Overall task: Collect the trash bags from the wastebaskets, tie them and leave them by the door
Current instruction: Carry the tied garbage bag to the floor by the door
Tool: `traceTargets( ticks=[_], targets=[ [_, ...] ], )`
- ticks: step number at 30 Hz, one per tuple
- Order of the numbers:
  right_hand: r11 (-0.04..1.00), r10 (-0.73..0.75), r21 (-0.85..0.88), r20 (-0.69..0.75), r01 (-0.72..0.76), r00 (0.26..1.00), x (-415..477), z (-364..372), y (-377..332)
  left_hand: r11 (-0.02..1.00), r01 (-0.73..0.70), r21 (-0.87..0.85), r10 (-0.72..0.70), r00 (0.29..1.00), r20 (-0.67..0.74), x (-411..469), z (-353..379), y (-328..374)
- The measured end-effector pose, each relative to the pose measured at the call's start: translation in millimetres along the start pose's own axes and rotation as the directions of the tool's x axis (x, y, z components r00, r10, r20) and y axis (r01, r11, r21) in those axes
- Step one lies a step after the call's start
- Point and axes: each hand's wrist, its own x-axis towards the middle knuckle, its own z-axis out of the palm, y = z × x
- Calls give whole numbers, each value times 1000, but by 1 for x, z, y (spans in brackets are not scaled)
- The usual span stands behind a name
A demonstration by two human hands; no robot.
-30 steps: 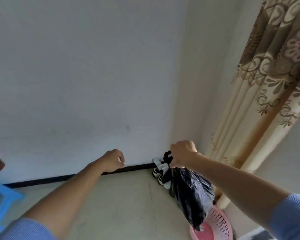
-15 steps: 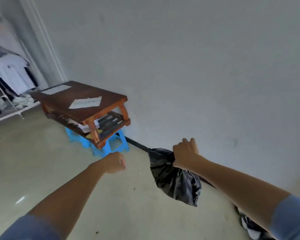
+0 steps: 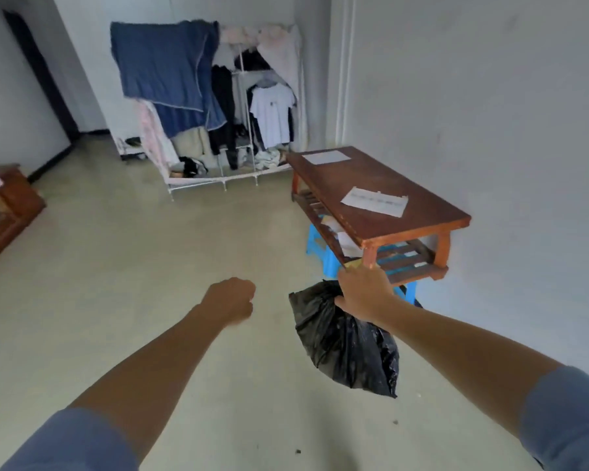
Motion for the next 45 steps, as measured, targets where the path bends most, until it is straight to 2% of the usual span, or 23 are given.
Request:
traceTargets(
  ticks=[4,8,11,15,19,25,36,45],
  targets=[
    [976,-216,-43,-79,214,973,124,17,-43,986,110,122,-104,993,-50,56,8,-72],
    [914,-405,-29,-121,404,906,245,17,-86,955,250,161,-246,968,-47,110,4,-141],
    [854,-518,-43,-153,518,842,328,9,-125,917,373,141,-371,928,-38,135,-2,-196],
    [798,-596,-23,-174,602,784,428,-5,-181,847,520,114,-519,854,-36,153,-11,-273],
    [758,-648,-54,-180,650,740,523,-8,-244,782,615,106,-615,788,-30,180,-8,-361],
    [747,-660,-60,-188,662,728,664,-16,-343,752,656,69,-658,753,12,246,4,-510],
    [768,-633,-48,-204,638,747,916,-43,-478,773,628,89,-630,776,-3,409,-31,-761],
    [747,-656,-20,-178,664,733,1189,-19,-584,785,615,81,-618,786,17,605,-33,-964]
  ],
)
